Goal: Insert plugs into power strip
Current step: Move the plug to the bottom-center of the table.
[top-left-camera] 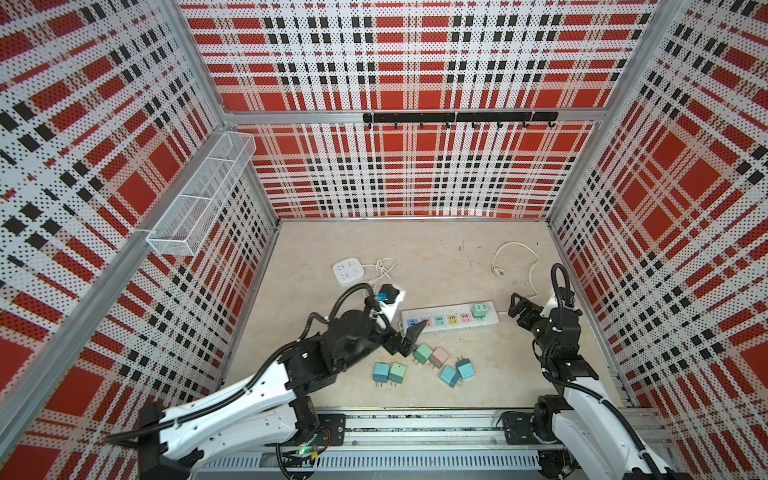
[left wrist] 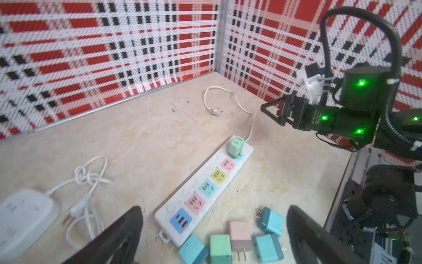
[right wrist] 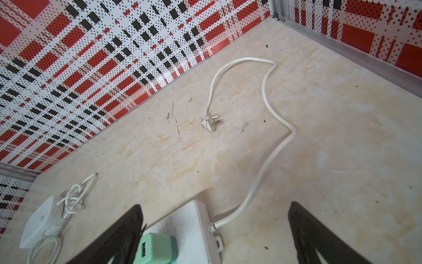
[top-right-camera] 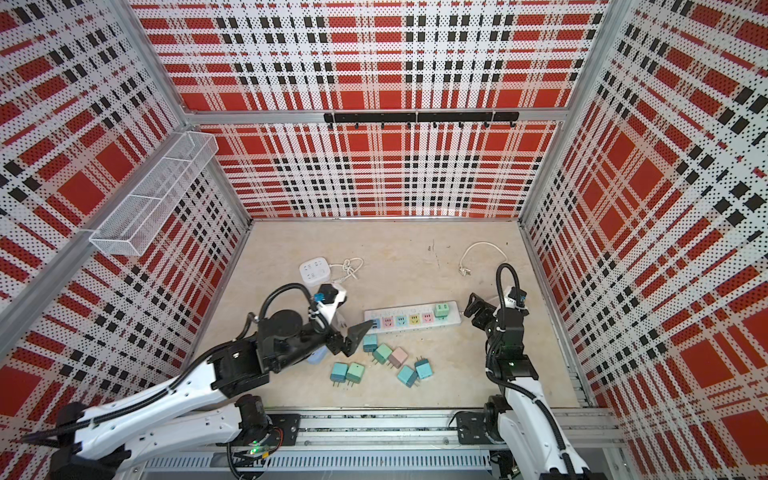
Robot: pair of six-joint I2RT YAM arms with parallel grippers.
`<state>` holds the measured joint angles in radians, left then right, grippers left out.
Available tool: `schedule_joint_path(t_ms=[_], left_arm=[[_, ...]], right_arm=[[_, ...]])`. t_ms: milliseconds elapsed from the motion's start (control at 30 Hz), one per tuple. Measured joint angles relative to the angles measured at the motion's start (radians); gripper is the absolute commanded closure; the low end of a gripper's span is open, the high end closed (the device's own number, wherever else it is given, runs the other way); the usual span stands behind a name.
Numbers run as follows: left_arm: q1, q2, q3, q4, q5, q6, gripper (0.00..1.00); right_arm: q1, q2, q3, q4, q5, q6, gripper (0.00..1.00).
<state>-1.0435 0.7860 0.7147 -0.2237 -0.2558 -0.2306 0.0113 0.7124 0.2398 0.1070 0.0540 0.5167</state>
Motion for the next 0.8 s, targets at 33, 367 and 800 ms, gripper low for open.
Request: schedule_joint_path(t_ms=[33, 367, 800], left_arm=[[0.003, -0.041, -0.019, -0.023, -0.021, -0.029, 0.0], [0.045, -0.304, -0.21, -0.182, -0.213, -0.108, 0.01], [0.191, -0.132, -0.314, -0.149, -0.244, -0.077, 0.01]], right_arm=[[0.0, -0.013, -0.002, -0.002, 0.0, 0.0, 0.0], [0.114, 0.078, 0.086, -0.137, -0.083, 0.074, 0.18], [0.866, 0.247, 0.404, -0.562, 0.214, 0.139, 0.18]])
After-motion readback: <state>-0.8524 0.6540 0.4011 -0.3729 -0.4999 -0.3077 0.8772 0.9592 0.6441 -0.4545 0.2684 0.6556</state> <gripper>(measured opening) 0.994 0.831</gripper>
